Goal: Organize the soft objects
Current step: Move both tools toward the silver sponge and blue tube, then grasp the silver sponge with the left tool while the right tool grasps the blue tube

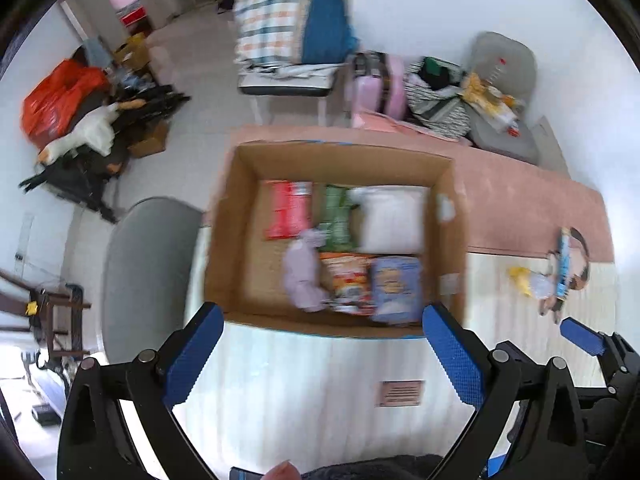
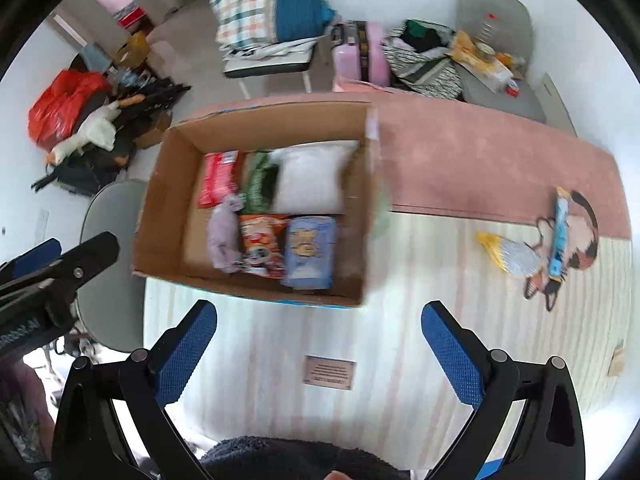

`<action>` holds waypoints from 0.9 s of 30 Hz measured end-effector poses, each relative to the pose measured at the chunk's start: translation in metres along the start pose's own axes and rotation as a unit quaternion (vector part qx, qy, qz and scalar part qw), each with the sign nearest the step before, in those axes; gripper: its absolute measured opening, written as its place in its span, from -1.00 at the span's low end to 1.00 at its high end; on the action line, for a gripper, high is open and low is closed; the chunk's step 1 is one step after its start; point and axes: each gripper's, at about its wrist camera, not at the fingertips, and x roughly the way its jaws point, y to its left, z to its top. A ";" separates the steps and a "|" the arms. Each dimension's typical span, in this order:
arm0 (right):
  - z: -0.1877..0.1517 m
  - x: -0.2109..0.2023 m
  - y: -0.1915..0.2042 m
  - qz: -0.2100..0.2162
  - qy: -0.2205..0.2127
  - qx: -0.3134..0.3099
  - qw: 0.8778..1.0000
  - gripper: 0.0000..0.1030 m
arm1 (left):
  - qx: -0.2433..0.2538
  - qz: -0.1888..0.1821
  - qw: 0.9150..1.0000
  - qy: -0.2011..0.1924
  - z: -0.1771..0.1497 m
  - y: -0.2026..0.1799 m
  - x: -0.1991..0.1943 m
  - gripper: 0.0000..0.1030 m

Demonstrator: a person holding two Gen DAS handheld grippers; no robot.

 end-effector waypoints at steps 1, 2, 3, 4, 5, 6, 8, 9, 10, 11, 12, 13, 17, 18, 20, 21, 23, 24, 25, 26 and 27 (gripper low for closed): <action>-0.001 -0.001 -0.015 -0.003 0.001 0.010 1.000 1.00 | 0.012 -0.007 1.000 0.006 0.003 -0.019 0.004 0.98; -0.002 -0.002 -0.033 -0.009 0.002 0.023 1.000 1.00 | 0.021 -0.016 1.000 0.013 0.006 -0.036 0.010 0.98; -0.004 -0.004 -0.054 -0.015 0.003 0.037 0.999 1.00 | 0.033 -0.029 0.999 0.025 0.009 -0.061 0.017 0.98; -0.006 -0.005 -0.073 -0.021 0.004 0.051 0.998 1.00 | 0.040 -0.039 0.998 0.033 0.013 -0.081 0.025 0.98; -0.008 -0.006 -0.099 -0.032 0.006 0.070 0.997 1.00 | 0.045 -0.047 0.997 0.041 0.017 -0.099 0.033 0.98; -0.009 -0.007 -0.120 -0.041 0.008 0.084 0.996 1.00 | 0.046 -0.054 0.996 0.050 0.020 -0.115 0.039 0.98; -0.012 -0.007 -0.171 -0.061 0.011 0.119 0.991 1.00 | 0.045 -0.086 0.992 0.082 0.026 -0.154 0.061 0.98; -0.014 -0.006 -0.193 -0.070 0.014 0.134 0.988 1.00 | 0.044 -0.095 0.989 0.103 0.028 -0.172 0.073 0.98; -0.015 -0.005 -0.213 -0.076 0.016 0.147 0.986 1.00 | 0.041 -0.117 0.984 0.131 0.029 -0.192 0.091 0.98; -0.017 -0.002 -0.242 -0.086 0.018 0.164 0.982 1.00 | 0.038 -0.128 0.979 0.154 0.029 -0.209 0.105 0.98; -0.018 0.001 -0.262 -0.094 0.021 0.176 0.980 1.00 | 0.033 -0.143 0.973 0.178 0.029 -0.225 0.119 0.98; -0.019 0.004 -0.280 -0.099 0.025 0.186 0.977 1.00 | 0.024 -0.155 0.966 0.206 0.028 -0.246 0.140 0.89; -0.023 0.027 -0.360 -0.106 0.039 0.228 0.967 1.00 | -0.013 -0.170 0.948 0.270 0.025 -0.292 0.190 0.56; -0.023 0.032 -0.375 -0.102 0.040 0.235 0.966 1.00 | -0.027 -0.176 0.942 0.285 0.024 -0.301 0.202 0.49; -0.020 0.046 -0.402 -0.101 0.047 0.249 0.962 1.00 | -0.058 -0.182 0.932 0.309 0.023 -0.316 0.223 0.43; -0.018 0.052 -0.413 -0.097 0.048 0.254 0.961 1.00 | -0.071 -0.180 0.929 0.316 0.024 -0.322 0.231 0.43; -0.012 0.067 -0.434 -0.092 0.054 0.263 0.959 0.91 | -0.100 -0.182 0.920 0.334 0.027 -0.333 0.249 0.43; -0.009 0.073 -0.440 -0.089 0.060 0.263 0.959 0.89 | -0.109 -0.182 0.916 0.340 0.029 -0.337 0.256 0.43; -0.005 0.080 -0.447 -0.085 0.063 0.263 0.959 0.85 | -0.124 -0.184 0.911 0.348 0.030 -0.341 0.264 0.43; -0.001 0.087 -0.451 -0.084 0.067 0.262 0.959 0.84 | -0.138 -0.183 0.907 0.354 0.032 -0.343 0.271 0.43; 0.003 0.094 -0.455 -0.083 0.071 0.261 0.959 0.84 | -0.152 -0.184 0.903 0.358 0.034 -0.344 0.276 0.43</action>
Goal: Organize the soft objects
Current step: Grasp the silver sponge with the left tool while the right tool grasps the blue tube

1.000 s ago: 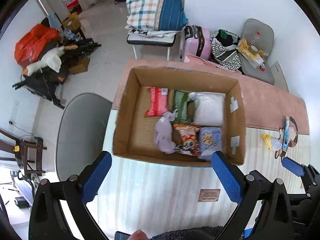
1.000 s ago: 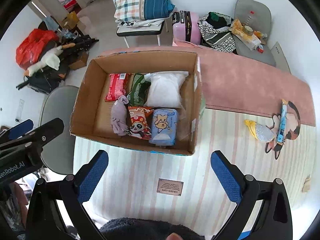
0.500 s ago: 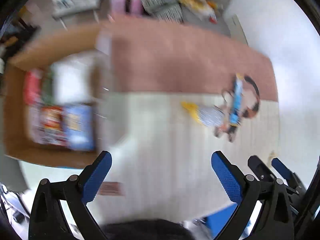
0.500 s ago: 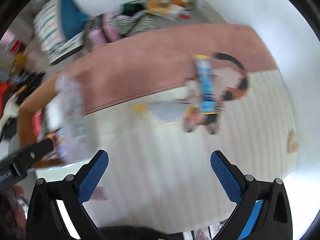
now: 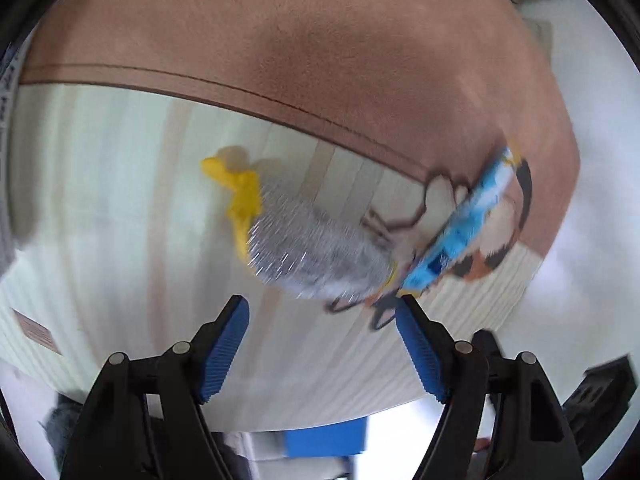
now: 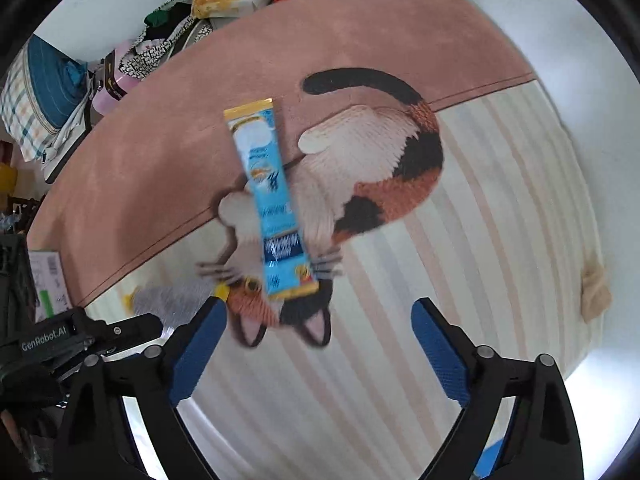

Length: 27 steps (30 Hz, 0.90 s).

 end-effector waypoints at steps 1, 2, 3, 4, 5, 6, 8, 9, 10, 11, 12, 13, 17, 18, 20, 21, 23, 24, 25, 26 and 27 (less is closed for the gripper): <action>0.005 0.006 0.001 -0.001 0.004 -0.003 1.000 0.83 | -0.014 -0.003 1.000 0.004 0.006 -0.002 0.004 0.43; 0.012 0.013 0.003 -0.002 0.007 -0.007 1.000 0.83 | -0.027 0.003 1.000 0.006 0.013 -0.003 0.009 0.43; 0.017 0.019 0.004 -0.003 0.010 -0.010 1.000 0.83 | -0.031 0.007 0.999 0.008 0.017 -0.005 0.013 0.43; 0.019 0.023 0.006 -0.004 0.012 -0.012 1.000 0.82 | -0.033 0.023 0.999 0.009 0.022 -0.008 0.018 0.43; 0.024 0.029 0.007 -0.006 0.016 -0.016 1.000 0.80 | -0.033 0.040 0.999 0.006 0.025 -0.010 0.021 0.43; 0.027 0.033 0.008 -0.007 0.018 -0.019 1.000 0.78 | -0.027 0.058 0.998 0.000 0.027 -0.012 0.024 0.20; 0.034 0.043 0.012 -0.008 0.024 -0.027 0.999 0.74 | 0.004 0.088 0.996 -0.004 0.026 -0.020 0.027 -0.03; 0.037 0.046 0.014 -0.006 0.027 -0.030 0.999 0.72 | 0.020 0.099 0.995 -0.009 0.025 -0.023 0.026 -0.06; 0.040 0.050 0.016 -0.003 0.033 -0.035 0.999 0.68 | 0.049 0.125 0.991 -0.021 0.022 -0.029 0.024 -0.09; 0.042 0.053 0.018 -0.002 0.037 -0.038 0.999 0.66 | 0.076 0.149 0.985 -0.034 0.020 -0.034 0.022 -0.09; 0.045 0.056 0.020 0.000 0.041 -0.043 0.998 0.64 | 0.106 0.175 0.978 -0.049 0.017 -0.039 0.019 -0.10; 0.048 0.060 0.023 0.001 0.045 -0.049 0.998 0.59 | 0.147 0.214 0.963 -0.070 0.015 -0.044 0.016 -0.10; 0.059 0.079 0.036 -0.004 0.064 -0.066 0.996 0.35 | 0.218 0.278 0.931 -0.090 0.016 -0.047 0.013 -0.10; 0.062 0.084 0.039 -0.001 0.070 -0.067 0.995 0.30 | 0.223 0.278 0.931 -0.084 0.019 -0.045 0.012 -0.10; 0.073 0.097 0.049 -0.002 0.084 -0.073 0.994 0.17 | 0.219 0.271 0.934 -0.076 0.025 -0.043 0.012 -0.09; 0.075 0.103 0.052 -0.005 0.090 -0.075 0.993 0.12 | 0.215 0.265 0.937 -0.073 0.027 -0.041 0.011 -0.09; 0.077 0.104 0.061 -0.020 0.084 -0.085 0.993 -0.34 | 0.202 0.249 0.945 -0.062 0.034 -0.038 0.011 -0.09; 0.076 0.103 0.065 -0.019 0.085 -0.093 0.992 -0.43 | 0.195 0.238 0.950 -0.052 0.036 -0.036 0.012 -0.05; 0.073 0.103 0.068 -0.022 0.089 -0.096 0.991 -0.46 | 0.197 0.234 0.951 -0.051 0.037 -0.035 0.011 0.00; 0.068 0.104 0.071 -0.031 0.098 -0.102 0.989 -0.50 | 0.198 0.233 0.951 -0.050 0.039 -0.036 0.012 0.00; 0.061 0.103 0.073 -0.037 0.103 -0.110 0.988 -0.51 | 0.201 0.233 0.950 -0.049 0.040 -0.035 0.011 0.02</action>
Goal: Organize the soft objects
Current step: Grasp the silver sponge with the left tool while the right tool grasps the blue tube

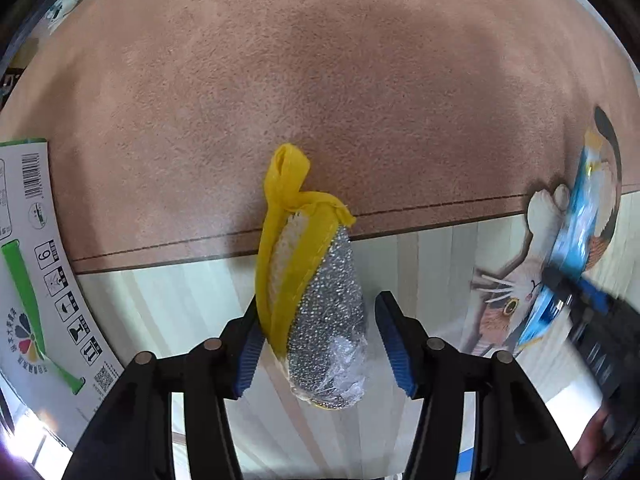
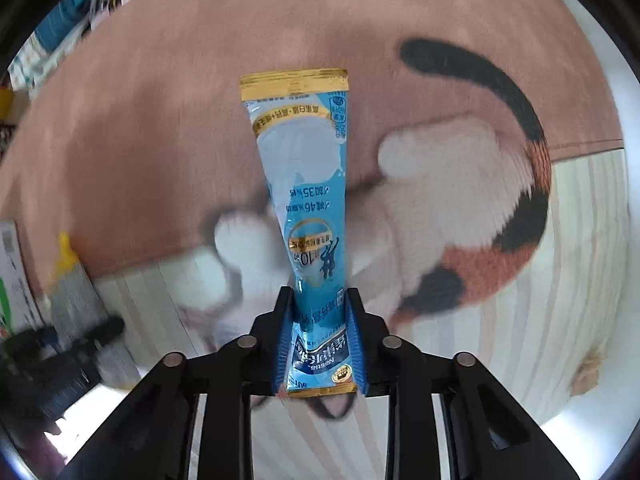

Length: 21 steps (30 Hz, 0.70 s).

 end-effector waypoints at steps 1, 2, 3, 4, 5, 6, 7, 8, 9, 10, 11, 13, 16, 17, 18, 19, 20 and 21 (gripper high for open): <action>-0.005 0.001 0.004 0.000 0.003 -0.008 1.000 -0.52 | 0.005 0.003 1.000 0.002 0.000 -0.001 0.001 0.04; -0.013 0.002 0.008 0.000 0.009 -0.014 1.000 -0.52 | 0.011 0.005 1.000 0.003 0.001 0.000 0.001 0.07; -0.018 0.003 0.010 0.000 0.013 -0.018 1.000 -0.52 | 0.014 0.006 1.000 0.003 0.000 0.002 0.001 0.11; -0.024 0.004 0.012 0.003 0.015 -0.022 1.000 -0.52 | 0.014 0.008 1.000 0.006 0.001 0.002 0.002 0.17; -0.027 0.004 0.014 0.007 0.018 -0.022 1.000 -0.51 | 0.014 0.009 1.000 0.009 0.001 0.001 0.004 0.22; -0.029 0.004 0.015 0.007 0.019 -0.020 1.000 -0.51 | 0.015 0.007 1.000 0.009 0.002 -0.004 0.006 0.27; -0.030 0.004 0.017 0.008 0.018 -0.018 1.000 -0.43 | 0.016 0.009 1.000 0.007 0.001 -0.008 0.009 0.28; -0.030 0.004 0.018 0.005 0.014 -0.018 1.000 -0.34 | 0.017 0.013 1.000 0.006 0.000 -0.011 0.012 0.28; -0.030 0.004 0.019 -0.001 0.011 -0.017 1.000 -0.30 | 0.019 0.018 1.000 0.004 0.000 -0.012 0.012 0.28; -0.029 0.003 0.020 -0.008 0.009 -0.015 1.000 -0.26 | 0.022 0.021 1.000 0.003 -0.004 -0.009 0.014 0.28; -0.028 0.003 0.020 -0.009 0.009 -0.012 1.000 -0.25 | 0.025 0.024 0.999 0.001 -0.015 -0.009 0.015 0.28; -0.026 0.006 0.019 -0.002 0.016 -0.007 1.000 -0.25 | 0.028 0.029 0.999 -0.001 -0.019 -0.015 0.017 0.26; -0.024 0.014 0.016 0.001 0.026 0.000 1.000 -0.24 | 0.028 0.030 0.999 -0.010 -0.024 -0.019 0.015 0.02; -0.024 0.013 0.015 0.004 0.020 0.006 1.000 -0.24 | 0.028 0.030 0.999 -0.012 -0.023 -0.022 0.015 -0.07; -0.024 0.013 0.014 0.005 0.020 0.008 1.000 -0.24 | 0.029 0.030 0.999 -0.015 -0.024 -0.023 0.014 -0.24; -0.024 0.012 0.013 0.004 0.019 0.008 1.000 -0.24 | 0.031 0.030 0.999 -0.016 -0.025 -0.023 0.012 -0.34; -0.023 0.012 0.015 0.004 0.018 0.008 1.000 -0.28 | 0.031 0.030 0.999 -0.016 -0.026 -0.023 0.012 -0.35; -0.025 0.011 0.017 0.004 0.017 0.009 1.000 -0.31 | 0.030 0.030 0.999 -0.018 -0.028 -0.024 0.012 -0.36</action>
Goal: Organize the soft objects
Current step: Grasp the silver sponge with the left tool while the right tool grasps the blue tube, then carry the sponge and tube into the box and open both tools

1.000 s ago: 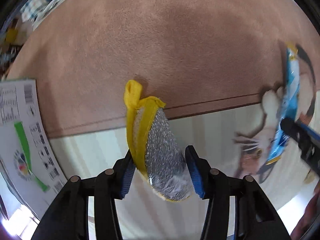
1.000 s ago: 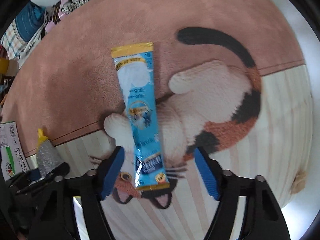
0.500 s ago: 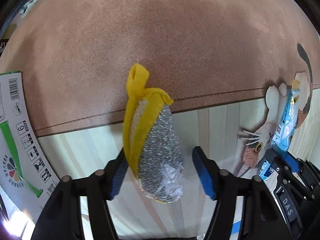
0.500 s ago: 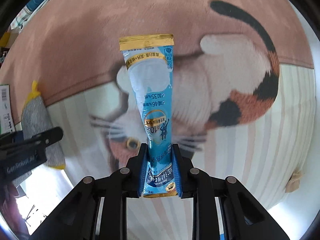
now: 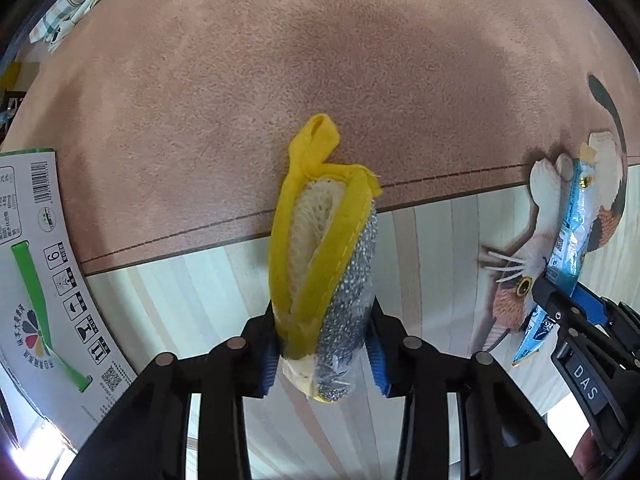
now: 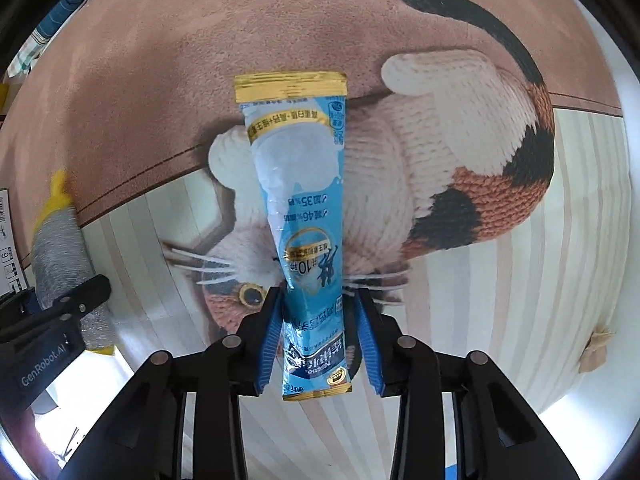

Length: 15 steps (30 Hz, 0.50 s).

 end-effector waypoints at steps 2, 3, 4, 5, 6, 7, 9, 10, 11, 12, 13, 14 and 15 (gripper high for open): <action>0.004 -0.002 0.005 -0.002 -0.002 -0.005 1.000 -0.49 | -0.001 -0.001 1.000 -0.002 -0.002 0.000 -0.001 -0.38; 0.003 -0.003 0.009 -0.004 -0.002 -0.008 1.000 -0.52 | 0.001 0.000 1.000 -0.003 -0.008 0.000 0.002 -0.38; 0.003 -0.004 0.013 -0.008 -0.004 -0.010 1.000 -0.57 | 0.001 0.000 1.000 -0.003 -0.011 0.001 0.001 -0.38; 0.003 -0.005 0.016 -0.012 -0.004 -0.010 1.000 -0.59 | 0.001 0.000 1.000 -0.004 -0.013 0.004 0.002 -0.39; 0.004 -0.006 0.019 -0.015 -0.004 -0.010 1.000 -0.60 | 0.001 0.001 1.000 -0.006 -0.016 0.004 0.002 -0.39; 0.005 -0.007 0.021 -0.017 -0.004 -0.010 1.000 -0.61 | 0.000 0.001 1.000 -0.008 -0.019 0.005 0.001 -0.39; 0.002 -0.002 0.017 -0.017 -0.007 -0.006 1.000 -0.68 | 0.000 -0.001 1.000 -0.017 -0.027 0.006 -0.002 -0.39; 0.004 -0.003 0.017 -0.015 -0.011 -0.006 1.000 -0.73 | 0.001 -0.002 1.000 -0.023 -0.031 0.005 -0.007 -0.39; 0.004 -0.009 0.018 -0.005 -0.016 -0.003 1.000 -0.73 | 0.002 -0.006 1.000 -0.030 -0.036 0.007 -0.011 -0.39; 0.001 -0.013 0.022 0.000 -0.019 -0.003 1.000 -0.73 | 0.002 -0.012 0.999 -0.039 -0.041 0.007 -0.018 -0.39; -0.003 -0.021 0.026 0.005 -0.026 -0.004 1.000 -0.74 | 0.002 -0.014 0.999 -0.048 -0.046 0.007 -0.025 -0.40; -0.010 -0.028 0.031 0.010 -0.034 -0.005 0.999 -0.74 | 0.004 -0.015 0.998 -0.057 -0.050 0.008 -0.031 -0.40; -0.015 -0.036 0.035 0.016 -0.042 -0.008 0.999 -0.74 | 0.007 -0.017 0.997 -0.074 -0.058 0.009 -0.043 -0.40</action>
